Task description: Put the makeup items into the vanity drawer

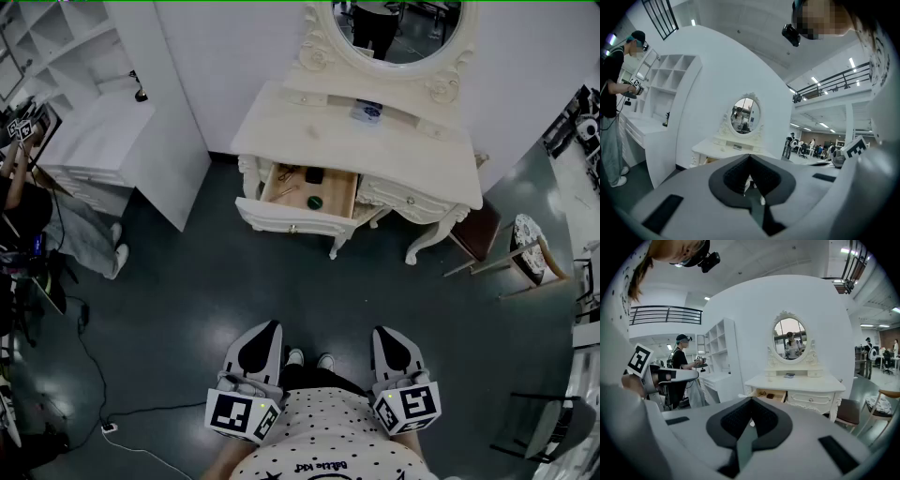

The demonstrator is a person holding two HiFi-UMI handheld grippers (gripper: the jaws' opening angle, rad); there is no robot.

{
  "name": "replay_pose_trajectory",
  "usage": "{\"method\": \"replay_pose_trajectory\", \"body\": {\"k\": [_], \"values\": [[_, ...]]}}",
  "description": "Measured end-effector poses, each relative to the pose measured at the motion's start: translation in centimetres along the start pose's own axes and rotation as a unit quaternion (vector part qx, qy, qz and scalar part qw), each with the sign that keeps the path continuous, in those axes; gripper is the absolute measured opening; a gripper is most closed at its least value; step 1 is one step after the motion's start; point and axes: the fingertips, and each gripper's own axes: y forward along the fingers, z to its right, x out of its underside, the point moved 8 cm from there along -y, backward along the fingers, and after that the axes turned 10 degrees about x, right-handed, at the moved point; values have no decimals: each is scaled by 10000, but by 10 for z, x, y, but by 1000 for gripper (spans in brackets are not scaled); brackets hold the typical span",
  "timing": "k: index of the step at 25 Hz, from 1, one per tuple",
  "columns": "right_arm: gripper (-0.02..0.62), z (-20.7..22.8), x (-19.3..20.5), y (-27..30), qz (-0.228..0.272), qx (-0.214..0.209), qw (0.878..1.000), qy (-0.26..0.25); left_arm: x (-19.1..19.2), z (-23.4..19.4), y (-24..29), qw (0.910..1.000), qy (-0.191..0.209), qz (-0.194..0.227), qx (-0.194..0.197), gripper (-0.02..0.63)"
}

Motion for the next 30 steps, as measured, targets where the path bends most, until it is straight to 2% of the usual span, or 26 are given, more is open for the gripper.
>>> {"method": "replay_pose_trajectory", "body": {"k": [18,24,30], "values": [[8,-31,6,-5,-61,3,9999,-117,-4,-14,-21,9997,88,92,213,9],[9,-56,4,3,119,-202,9997,-72,-8,-26,-27,9993,142,162,293,9],[9,-70,7,7,183,-104,9998,-57,-9,-41,-35,9995,157,125,241,9]]}}
